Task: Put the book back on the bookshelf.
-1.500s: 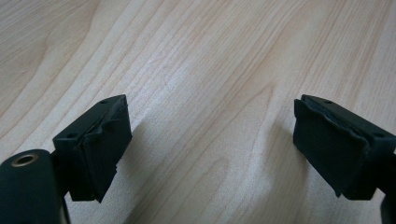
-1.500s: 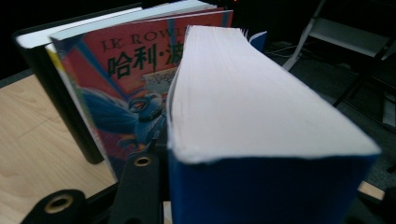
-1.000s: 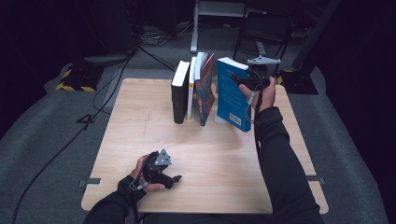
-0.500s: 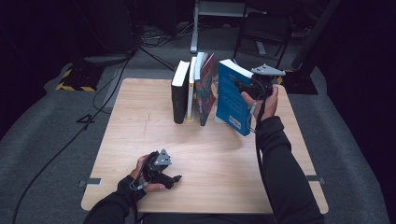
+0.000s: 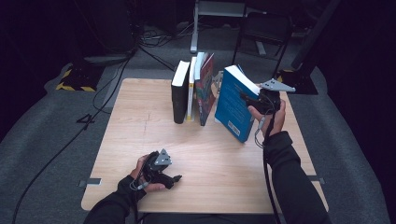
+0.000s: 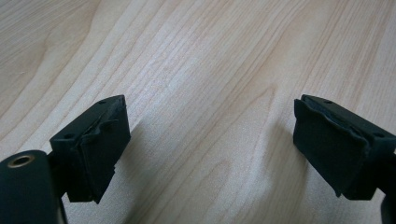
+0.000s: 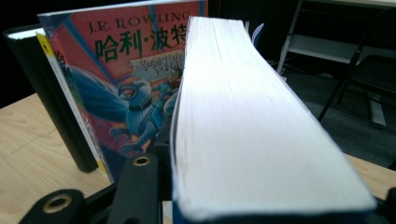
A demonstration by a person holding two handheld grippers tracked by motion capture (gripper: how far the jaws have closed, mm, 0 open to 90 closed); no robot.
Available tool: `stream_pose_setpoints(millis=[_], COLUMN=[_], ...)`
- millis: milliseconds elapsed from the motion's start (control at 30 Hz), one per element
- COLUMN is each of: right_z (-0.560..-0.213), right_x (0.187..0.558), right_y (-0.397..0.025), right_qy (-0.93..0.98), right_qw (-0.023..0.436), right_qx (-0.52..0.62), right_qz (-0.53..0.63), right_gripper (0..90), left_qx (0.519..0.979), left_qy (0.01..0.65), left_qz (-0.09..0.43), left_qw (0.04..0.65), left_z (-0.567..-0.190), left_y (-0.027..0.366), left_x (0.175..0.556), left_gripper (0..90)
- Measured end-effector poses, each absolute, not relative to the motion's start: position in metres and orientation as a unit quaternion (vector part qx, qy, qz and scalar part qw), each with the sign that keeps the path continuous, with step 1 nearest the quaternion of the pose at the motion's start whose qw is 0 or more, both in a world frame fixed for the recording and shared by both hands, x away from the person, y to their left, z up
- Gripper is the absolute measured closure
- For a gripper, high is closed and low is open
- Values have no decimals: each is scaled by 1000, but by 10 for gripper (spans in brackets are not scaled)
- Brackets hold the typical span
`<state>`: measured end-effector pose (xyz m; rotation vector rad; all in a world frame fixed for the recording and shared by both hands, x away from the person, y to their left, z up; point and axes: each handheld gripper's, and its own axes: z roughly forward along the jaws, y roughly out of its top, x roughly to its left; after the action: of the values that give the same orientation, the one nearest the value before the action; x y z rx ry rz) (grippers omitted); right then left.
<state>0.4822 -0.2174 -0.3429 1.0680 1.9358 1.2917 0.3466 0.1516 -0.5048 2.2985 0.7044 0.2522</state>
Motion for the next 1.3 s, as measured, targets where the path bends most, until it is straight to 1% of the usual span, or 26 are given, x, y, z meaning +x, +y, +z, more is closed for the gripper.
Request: stream_pose_setpoints(millis=[200, 467, 667, 833, 1100, 1300], right_z=[-342, -334, -331, -328, -315, -305], right_x=[476, 476, 479, 483, 500, 515], right_y=[-224, -224, -230, -227, -211, -194], right_qy=[742, 786, 785, 783, 783, 782], right_qw=[271, 252, 238, 237, 237, 253], right_qx=[397, 387, 396, 395, 393, 393], right_qz=[467, 410, 413, 417, 420, 412], right_gripper=[588, 558, 570, 601, 606, 606], left_qx=[889, 889, 889, 889, 890, 890], left_qy=[273, 273, 273, 273, 272, 271], left_qz=[98, 98, 98, 98, 97, 97], left_qw=[354, 354, 354, 354, 354, 353], left_z=[-505, -505, -505, -505, -505, -505], left_y=[152, 152, 152, 152, 152, 152], left_x=[347, 347, 347, 347, 347, 347], left_gripper=[115, 115, 115, 115, 114, 115])
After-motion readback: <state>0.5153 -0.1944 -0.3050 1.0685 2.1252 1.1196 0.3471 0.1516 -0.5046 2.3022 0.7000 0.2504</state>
